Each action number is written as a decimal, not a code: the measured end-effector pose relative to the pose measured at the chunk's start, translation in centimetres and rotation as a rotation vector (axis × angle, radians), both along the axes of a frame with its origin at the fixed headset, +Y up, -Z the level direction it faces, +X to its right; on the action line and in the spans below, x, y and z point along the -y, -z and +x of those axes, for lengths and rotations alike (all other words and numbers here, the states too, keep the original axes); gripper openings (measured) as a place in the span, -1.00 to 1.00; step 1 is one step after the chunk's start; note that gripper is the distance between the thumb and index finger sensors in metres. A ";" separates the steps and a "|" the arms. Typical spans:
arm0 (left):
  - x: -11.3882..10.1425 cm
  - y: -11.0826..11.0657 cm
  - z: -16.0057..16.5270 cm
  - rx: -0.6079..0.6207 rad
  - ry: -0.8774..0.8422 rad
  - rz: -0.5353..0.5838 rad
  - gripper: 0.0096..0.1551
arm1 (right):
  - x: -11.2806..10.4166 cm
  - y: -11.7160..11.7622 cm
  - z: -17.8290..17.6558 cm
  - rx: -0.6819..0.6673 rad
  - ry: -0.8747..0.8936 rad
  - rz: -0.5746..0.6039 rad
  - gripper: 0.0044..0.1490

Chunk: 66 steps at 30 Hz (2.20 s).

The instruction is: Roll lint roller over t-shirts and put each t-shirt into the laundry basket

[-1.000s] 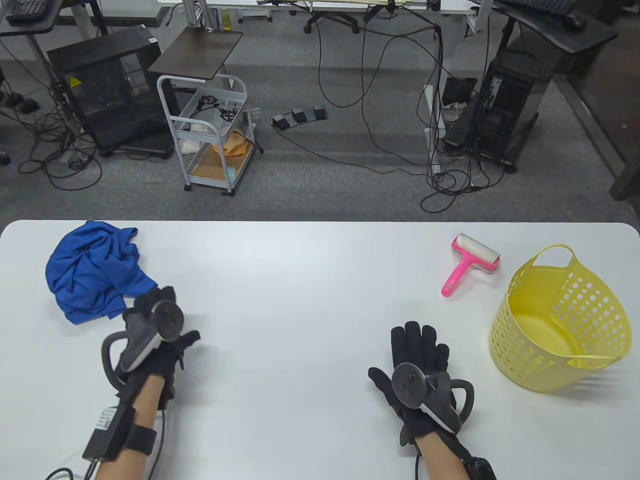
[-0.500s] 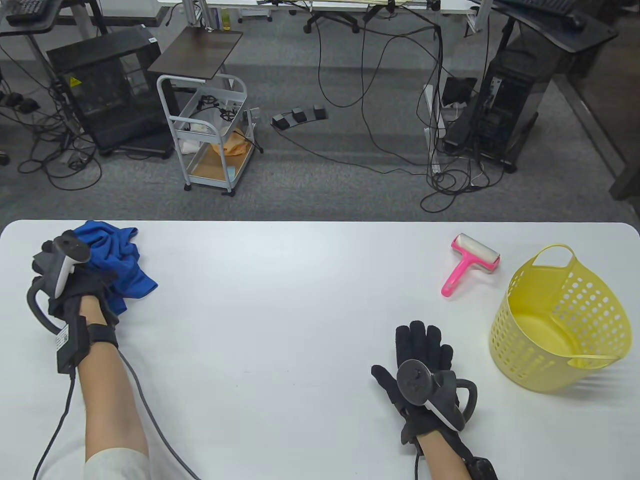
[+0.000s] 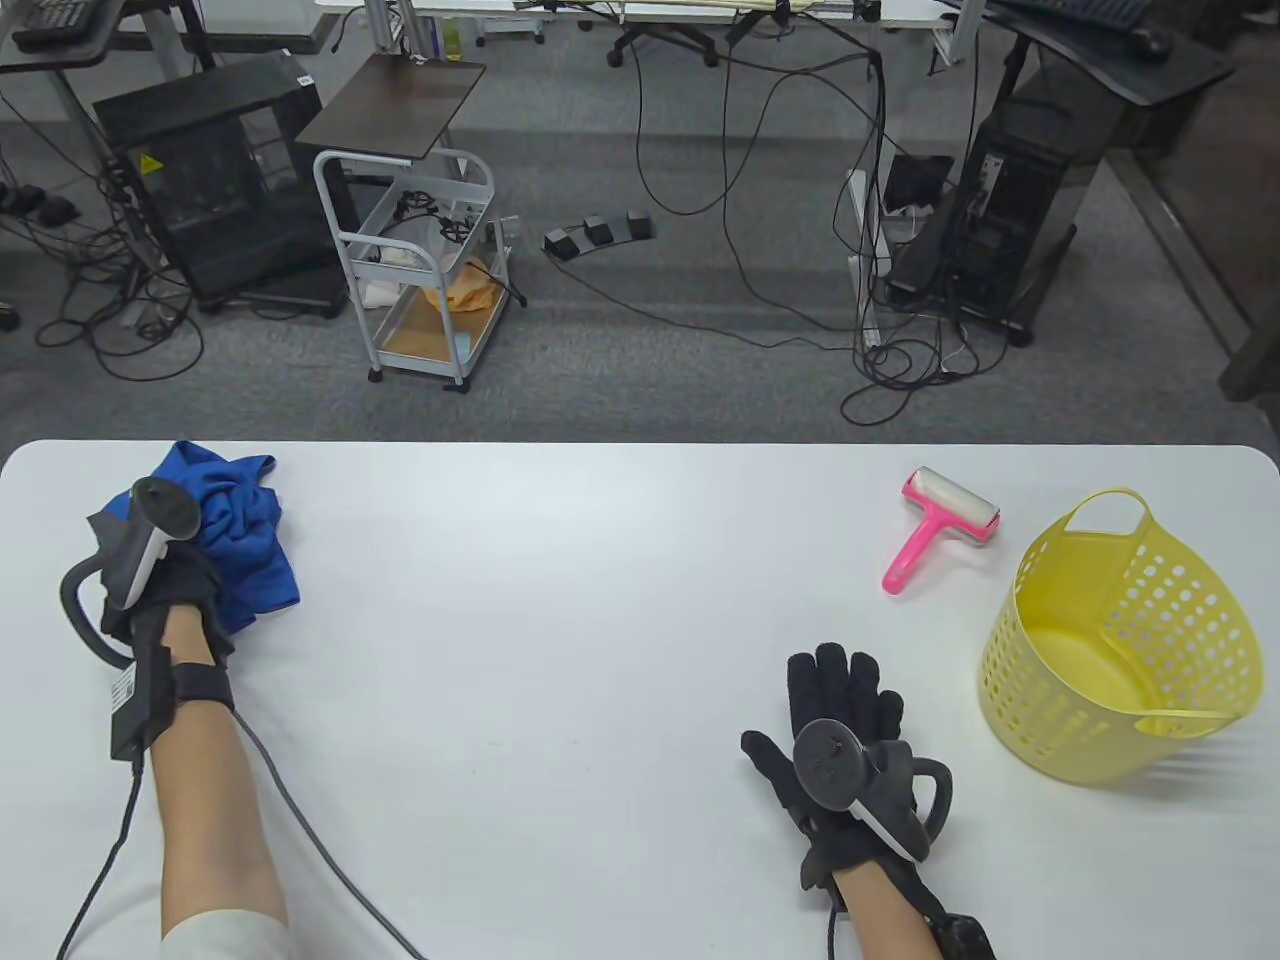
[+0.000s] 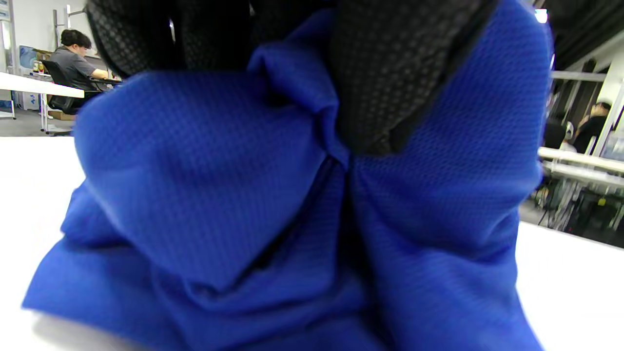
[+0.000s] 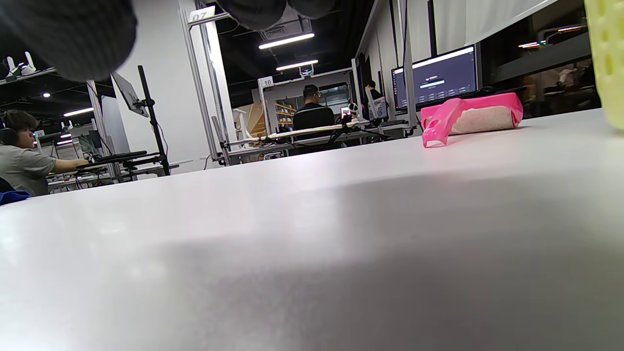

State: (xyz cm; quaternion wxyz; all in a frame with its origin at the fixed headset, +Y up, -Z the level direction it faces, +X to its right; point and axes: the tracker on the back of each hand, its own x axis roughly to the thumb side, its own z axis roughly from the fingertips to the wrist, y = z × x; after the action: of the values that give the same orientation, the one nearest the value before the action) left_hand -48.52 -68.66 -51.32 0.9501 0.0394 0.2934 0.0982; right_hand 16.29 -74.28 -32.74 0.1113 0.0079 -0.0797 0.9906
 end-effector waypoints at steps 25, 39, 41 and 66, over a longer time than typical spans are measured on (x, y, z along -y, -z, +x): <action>-13.0 -12.4 23.0 0.674 -0.370 0.540 -0.66 | -9.0 1.2 -1.6 -0.236 0.521 0.115 -0.01; -16.2 -16.9 33.3 1.070 -0.126 0.602 -0.21 | -15.6 4.7 -10.3 -0.575 1.220 0.017 -0.15; -16.3 -16.2 32.1 1.027 -0.236 0.595 0.21 | -16.7 4.9 -9.6 -0.575 1.257 0.086 -0.35; -22.4 -13.7 23.8 0.816 -0.333 0.538 -0.61 | -21.7 6.6 0.0 -0.149 0.525 0.196 -0.45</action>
State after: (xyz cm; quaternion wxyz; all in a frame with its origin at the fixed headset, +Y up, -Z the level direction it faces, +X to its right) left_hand -24.76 -46.27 -37.61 0.9151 0.1936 -0.1343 0.3273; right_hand 16.24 -52.57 -39.37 0.3684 0.0706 -0.1659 0.9120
